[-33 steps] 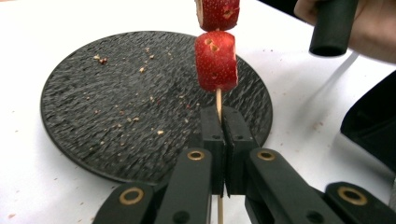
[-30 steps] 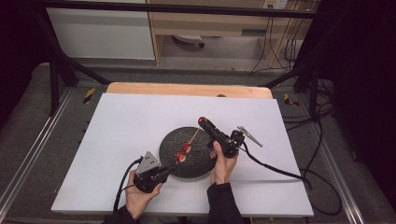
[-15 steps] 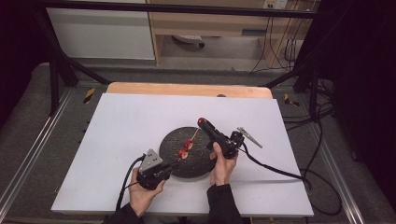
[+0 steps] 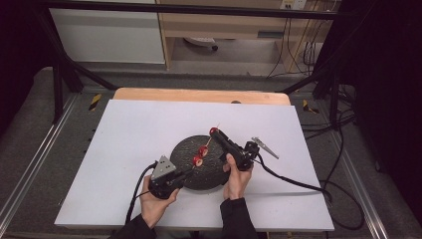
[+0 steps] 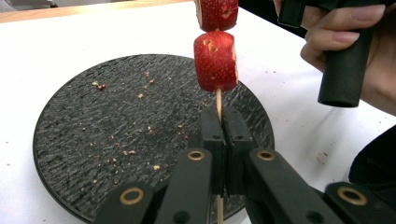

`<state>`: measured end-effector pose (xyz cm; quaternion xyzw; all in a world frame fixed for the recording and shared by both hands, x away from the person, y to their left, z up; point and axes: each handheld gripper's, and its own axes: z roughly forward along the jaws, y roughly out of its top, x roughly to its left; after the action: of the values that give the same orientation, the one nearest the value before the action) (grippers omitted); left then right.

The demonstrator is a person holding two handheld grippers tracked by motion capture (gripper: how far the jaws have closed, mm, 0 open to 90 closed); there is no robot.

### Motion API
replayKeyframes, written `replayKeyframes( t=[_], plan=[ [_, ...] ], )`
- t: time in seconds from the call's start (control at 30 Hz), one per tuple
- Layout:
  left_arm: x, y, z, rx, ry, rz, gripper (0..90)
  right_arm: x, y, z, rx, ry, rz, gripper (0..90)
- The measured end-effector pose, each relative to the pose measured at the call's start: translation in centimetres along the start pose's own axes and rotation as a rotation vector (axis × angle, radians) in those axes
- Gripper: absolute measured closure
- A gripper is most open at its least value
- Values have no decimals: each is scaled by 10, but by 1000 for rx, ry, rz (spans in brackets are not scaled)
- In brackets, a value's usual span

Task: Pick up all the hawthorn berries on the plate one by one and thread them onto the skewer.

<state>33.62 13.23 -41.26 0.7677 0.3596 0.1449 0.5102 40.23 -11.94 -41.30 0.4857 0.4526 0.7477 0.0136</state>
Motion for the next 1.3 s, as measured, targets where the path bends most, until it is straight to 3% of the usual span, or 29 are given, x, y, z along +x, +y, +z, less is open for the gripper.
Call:
replayKeyframes(
  t=[0.53, 0.9, 1.13, 1.3],
  plan=[
    [2, 11, 7, -5, -16, -15, 887, 2, -6, -3, 16, 1, -7, 640],
    [4, 12, 8, -7, -28, -15, 887, 3, -6, -4, 43, -1, -38, 629],
    [9, 8, 3, 4, -18, -14, 887, 5, 5, -8, 88, -13, -133, 463],
    [14, 6, -1, 12, -16, -19, 888, 1, 10, -7, 192, -39, -200, 283]
  ],
)
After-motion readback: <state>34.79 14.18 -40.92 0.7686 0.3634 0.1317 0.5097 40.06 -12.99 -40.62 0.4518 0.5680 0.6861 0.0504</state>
